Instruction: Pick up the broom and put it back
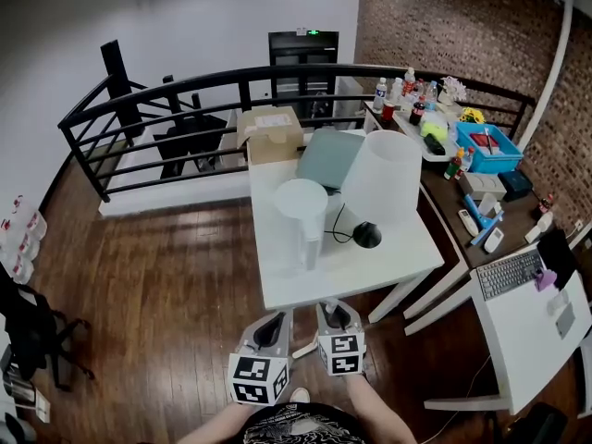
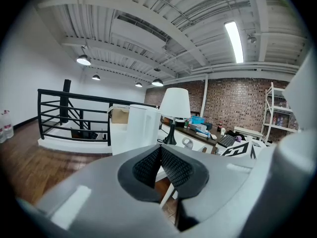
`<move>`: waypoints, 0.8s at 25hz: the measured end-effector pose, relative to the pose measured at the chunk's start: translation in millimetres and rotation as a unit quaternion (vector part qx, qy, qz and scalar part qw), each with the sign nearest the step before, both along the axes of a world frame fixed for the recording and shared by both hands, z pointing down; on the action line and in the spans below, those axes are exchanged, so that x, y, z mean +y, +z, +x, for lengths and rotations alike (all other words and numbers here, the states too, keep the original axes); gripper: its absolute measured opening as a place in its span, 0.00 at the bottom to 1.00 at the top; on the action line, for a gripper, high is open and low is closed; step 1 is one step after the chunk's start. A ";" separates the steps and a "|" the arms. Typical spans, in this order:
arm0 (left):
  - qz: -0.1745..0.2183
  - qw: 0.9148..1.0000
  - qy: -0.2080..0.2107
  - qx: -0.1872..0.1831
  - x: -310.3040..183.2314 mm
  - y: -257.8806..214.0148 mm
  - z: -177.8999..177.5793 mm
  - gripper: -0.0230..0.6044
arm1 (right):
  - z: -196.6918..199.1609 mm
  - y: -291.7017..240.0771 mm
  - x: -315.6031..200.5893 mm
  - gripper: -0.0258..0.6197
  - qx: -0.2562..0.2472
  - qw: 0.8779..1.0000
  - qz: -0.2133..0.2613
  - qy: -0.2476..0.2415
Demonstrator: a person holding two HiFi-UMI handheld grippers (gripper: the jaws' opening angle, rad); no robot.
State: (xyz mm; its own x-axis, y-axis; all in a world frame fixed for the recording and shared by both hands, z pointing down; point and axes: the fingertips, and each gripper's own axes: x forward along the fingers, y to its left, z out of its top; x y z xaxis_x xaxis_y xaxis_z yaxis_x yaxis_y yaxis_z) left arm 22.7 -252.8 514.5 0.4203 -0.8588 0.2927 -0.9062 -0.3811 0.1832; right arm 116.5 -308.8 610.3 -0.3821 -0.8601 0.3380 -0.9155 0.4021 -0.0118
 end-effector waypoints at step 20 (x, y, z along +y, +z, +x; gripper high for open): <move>-0.010 1.000 -0.020 -0.009 -16.5 10.9 -12.2 0.04 | -16.9 2.2 -48.5 0.19 -0.001 1.000 0.015 -0.018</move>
State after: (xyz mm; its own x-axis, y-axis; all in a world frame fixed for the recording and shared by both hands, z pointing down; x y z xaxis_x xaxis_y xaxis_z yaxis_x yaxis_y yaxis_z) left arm 10.5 -269.2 525.3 0.3799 -0.8690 0.3171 -0.9240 -0.3402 0.1745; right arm 99.6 -357.3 612.5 -0.4141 -0.8552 0.3118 -0.9002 0.4354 -0.0014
